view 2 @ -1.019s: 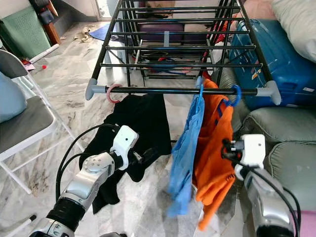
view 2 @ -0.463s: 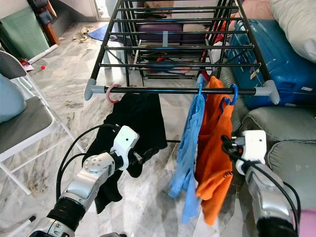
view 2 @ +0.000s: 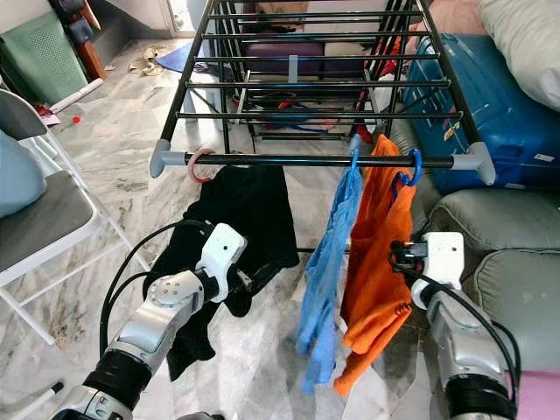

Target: Hang hanger

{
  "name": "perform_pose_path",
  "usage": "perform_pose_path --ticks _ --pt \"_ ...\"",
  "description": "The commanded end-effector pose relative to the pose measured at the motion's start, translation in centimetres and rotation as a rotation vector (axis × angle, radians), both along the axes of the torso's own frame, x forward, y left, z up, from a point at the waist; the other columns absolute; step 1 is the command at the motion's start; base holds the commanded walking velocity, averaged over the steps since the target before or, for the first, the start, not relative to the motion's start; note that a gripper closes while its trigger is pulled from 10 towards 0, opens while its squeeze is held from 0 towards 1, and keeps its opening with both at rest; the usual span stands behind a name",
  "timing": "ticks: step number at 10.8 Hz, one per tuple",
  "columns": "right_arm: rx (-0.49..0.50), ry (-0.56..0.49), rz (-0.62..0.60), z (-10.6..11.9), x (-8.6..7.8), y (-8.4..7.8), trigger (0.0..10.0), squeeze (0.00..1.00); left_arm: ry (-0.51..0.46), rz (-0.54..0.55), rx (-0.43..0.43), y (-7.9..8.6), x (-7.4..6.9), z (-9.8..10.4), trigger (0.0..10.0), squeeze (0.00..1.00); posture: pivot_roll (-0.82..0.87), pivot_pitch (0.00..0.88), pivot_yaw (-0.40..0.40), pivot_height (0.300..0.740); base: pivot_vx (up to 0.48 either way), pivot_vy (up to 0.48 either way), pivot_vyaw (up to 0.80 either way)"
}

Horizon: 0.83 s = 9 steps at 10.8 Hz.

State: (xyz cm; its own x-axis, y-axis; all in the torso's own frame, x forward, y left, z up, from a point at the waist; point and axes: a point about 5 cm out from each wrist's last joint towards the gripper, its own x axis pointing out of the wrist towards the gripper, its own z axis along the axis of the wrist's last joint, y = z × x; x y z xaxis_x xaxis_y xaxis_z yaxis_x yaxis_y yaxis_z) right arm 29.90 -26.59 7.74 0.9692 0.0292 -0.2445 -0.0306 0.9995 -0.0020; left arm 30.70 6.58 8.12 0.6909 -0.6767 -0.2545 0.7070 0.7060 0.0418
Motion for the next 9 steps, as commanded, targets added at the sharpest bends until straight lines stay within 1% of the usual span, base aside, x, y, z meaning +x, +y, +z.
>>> perform_pose_path --ticks 1,3,5,6,8,9 --pt "0.005 -0.002 0.001 -0.1 0.1 0.0 0.0 0.00 0.002 -0.007 0.016 0.1 -0.2 -0.2 10.0 0.00 0.03 0.089 0.041 0.740 0.000 0.000 0.00" --pt "-0.007 -0.011 -0.015 -0.1 0.2 -0.1 0.0 0.00 0.004 -0.006 0.017 0.0 -0.3 -0.3 10.0 0.00 0.03 0.091 0.039 0.740 0.000 0.000 0.00" --pt "-0.036 -0.044 -0.032 0.5 0.3 -0.2 0.0 0.00 0.001 0.000 0.019 0.0 -0.3 -0.3 10.0 0.00 0.03 0.090 0.036 0.740 0.000 0.000 0.00" --pt "-0.053 -0.066 -0.028 0.9 0.4 -0.1 0.0 0.00 -0.001 0.001 0.018 -0.1 -0.3 -0.3 10.0 0.00 0.03 0.086 0.034 0.740 0.000 0.000 0.00" --pt "-0.040 -0.132 -0.069 2.1 0.5 0.2 0.0 0.00 -0.028 0.020 0.025 -0.2 0.0 -0.2 10.0 0.00 0.02 0.071 0.025 0.740 0.000 0.000 0.00" --pt "-0.046 -0.168 -0.082 2.8 0.3 0.5 0.0 0.00 -0.034 0.055 0.018 0.0 0.5 0.0 10.0 0.00 0.02 0.061 0.021 0.740 0.000 0.000 0.00"
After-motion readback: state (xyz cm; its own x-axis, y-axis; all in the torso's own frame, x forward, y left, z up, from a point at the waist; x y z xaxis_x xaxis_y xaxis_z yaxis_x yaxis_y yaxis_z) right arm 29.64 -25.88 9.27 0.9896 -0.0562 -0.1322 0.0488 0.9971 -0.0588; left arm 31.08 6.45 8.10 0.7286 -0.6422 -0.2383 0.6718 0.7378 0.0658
